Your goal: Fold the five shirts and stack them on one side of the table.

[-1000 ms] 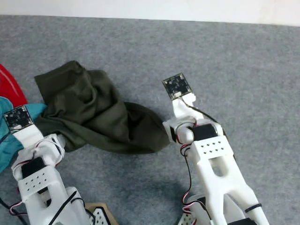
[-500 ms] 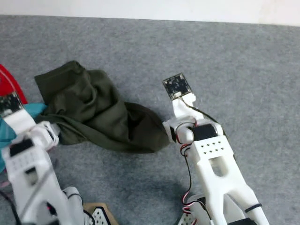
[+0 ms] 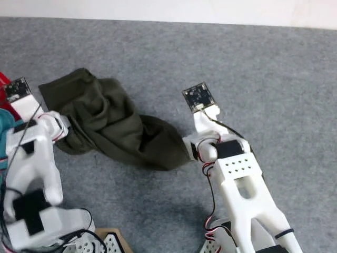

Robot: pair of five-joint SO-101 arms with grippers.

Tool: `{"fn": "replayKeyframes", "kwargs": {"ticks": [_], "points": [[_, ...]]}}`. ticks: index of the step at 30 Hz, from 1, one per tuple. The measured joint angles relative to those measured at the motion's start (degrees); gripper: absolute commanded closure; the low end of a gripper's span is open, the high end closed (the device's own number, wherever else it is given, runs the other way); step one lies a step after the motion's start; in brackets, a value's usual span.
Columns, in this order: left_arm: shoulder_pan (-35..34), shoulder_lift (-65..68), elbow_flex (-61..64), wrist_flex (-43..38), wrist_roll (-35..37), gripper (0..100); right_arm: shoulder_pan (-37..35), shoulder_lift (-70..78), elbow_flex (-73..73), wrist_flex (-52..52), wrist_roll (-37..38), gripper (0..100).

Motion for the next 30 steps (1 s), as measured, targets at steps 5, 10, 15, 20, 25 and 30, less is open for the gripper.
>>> {"fn": "replayKeyframes", "kwargs": {"ticks": [5,10,15,20,25,30], "points": [[0.09,8.88,-8.0,-0.88,4.57,75,-0.35,0.0,1.05,-1.23,0.0,79.3],[0.09,8.97,-13.63,2.29,8.97,75,-0.7,0.0,1.14,-1.49,0.0,79.3],[0.44,2.99,-16.0,10.81,11.52,75,-0.79,0.0,1.14,-1.49,0.0,79.3],[0.44,-3.52,-15.47,17.32,11.52,75,-0.79,0.0,1.14,-1.49,0.0,79.3],[0.44,-8.35,-13.45,21.36,11.52,75,-0.79,0.0,1.14,-1.49,0.0,79.3],[-1.14,-12.57,-12.4,24.7,11.52,79,-0.79,0.0,1.85,-1.58,0.0,79.3]]}}
